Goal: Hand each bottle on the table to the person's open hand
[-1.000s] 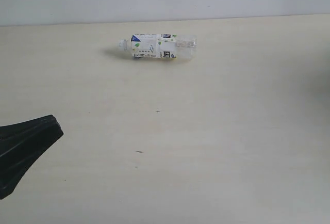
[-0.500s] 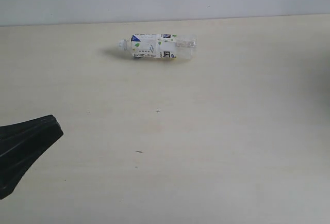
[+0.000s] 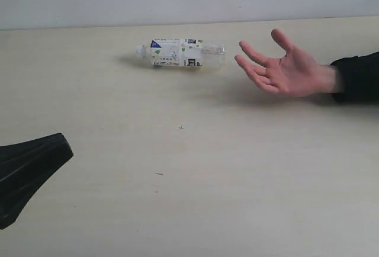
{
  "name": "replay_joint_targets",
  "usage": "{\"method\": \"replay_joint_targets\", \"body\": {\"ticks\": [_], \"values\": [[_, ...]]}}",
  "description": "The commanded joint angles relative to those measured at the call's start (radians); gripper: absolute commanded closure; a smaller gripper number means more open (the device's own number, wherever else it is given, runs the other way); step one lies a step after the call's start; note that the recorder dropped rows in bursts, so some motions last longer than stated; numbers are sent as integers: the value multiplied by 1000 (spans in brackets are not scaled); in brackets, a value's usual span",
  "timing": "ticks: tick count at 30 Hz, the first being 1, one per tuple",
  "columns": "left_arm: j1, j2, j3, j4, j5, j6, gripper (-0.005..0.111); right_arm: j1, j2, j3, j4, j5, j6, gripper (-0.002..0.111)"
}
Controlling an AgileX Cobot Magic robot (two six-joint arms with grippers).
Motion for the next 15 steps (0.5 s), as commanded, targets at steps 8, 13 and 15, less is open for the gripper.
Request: {"method": "replay_joint_targets", "body": {"ticks": [8, 13, 15], "values": [[1, -8, 4, -11, -6, 3, 107, 3, -3, 4, 5, -7, 3, 108], [25, -6, -86, -241, -48, 147, 107, 3, -3, 4, 5, -7, 3, 108], [39, 20, -157, -374, -48, 284, 107, 3, -3, 4, 5, -7, 3, 108]]}}
